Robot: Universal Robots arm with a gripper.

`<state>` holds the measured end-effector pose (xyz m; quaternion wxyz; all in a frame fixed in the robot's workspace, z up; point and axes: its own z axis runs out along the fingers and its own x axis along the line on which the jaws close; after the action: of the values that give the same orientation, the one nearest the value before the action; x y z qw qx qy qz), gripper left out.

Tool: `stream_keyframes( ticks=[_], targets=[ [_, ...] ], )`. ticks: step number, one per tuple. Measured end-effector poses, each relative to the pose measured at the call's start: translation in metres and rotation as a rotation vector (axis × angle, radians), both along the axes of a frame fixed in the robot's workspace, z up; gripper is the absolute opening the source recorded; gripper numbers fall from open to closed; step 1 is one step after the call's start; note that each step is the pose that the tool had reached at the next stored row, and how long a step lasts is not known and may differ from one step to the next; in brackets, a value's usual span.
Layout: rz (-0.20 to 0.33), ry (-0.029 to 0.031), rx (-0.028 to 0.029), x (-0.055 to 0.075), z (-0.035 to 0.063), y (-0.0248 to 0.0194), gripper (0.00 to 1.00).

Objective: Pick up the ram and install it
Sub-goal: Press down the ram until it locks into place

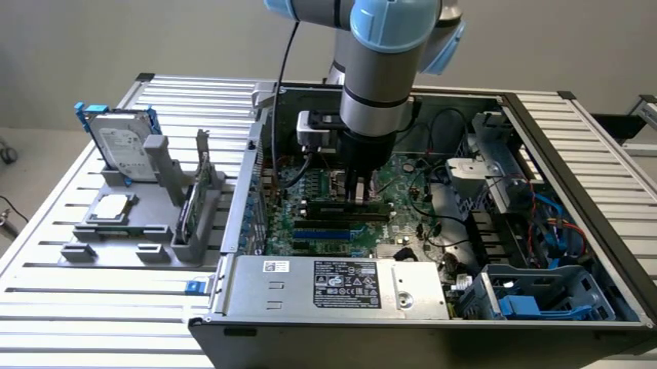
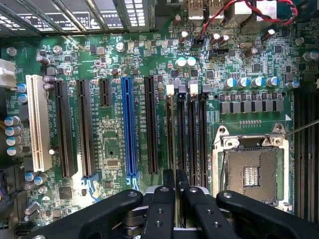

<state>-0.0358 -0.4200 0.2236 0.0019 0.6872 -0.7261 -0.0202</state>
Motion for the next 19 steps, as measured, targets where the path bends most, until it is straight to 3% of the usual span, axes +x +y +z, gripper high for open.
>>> stream_keyframes(
  ticks=[19],
  targets=[
    [-0.001, 0.0001, 0.0014, 0.0000, -0.0026, 0.0004, 0.14]
  ],
)
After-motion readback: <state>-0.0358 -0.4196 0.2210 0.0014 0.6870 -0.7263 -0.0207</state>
